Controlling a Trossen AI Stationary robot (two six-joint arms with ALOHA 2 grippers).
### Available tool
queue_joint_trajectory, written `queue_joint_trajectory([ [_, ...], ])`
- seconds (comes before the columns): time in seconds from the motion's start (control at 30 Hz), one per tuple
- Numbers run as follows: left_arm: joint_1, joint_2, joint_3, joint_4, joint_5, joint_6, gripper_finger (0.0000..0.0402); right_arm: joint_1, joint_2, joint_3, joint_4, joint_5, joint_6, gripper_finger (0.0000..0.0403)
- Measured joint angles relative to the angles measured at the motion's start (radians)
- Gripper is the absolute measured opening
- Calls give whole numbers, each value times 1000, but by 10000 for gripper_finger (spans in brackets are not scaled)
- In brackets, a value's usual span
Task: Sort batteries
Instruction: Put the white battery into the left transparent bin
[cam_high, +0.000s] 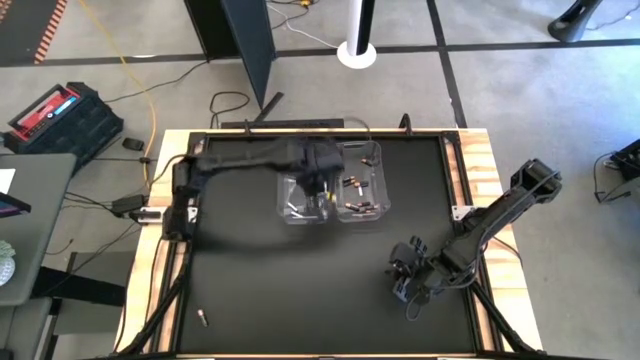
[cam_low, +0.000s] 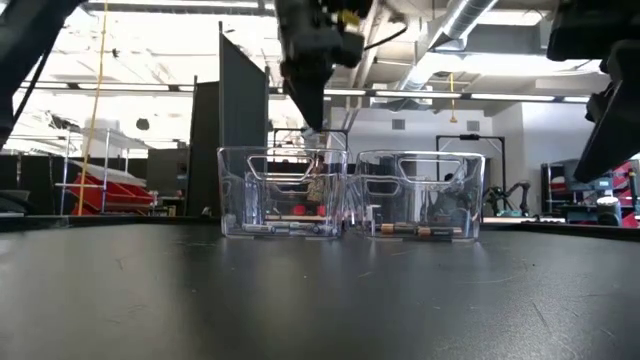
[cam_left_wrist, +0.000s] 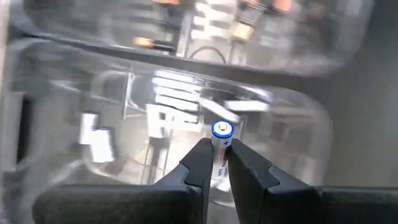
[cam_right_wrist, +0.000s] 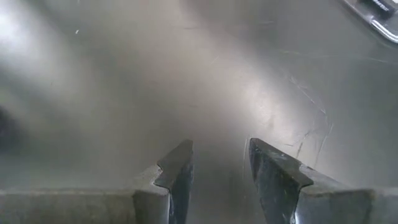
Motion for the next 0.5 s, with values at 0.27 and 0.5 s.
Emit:
queue_joint_trajectory([
  [0.27,225,6,-72,153,133,32,41,-79,0,0,-22,45,91,173],
  [0.5,267,8,-228,285,154,14,41,-169,0,0,-27,46,129,173],
])
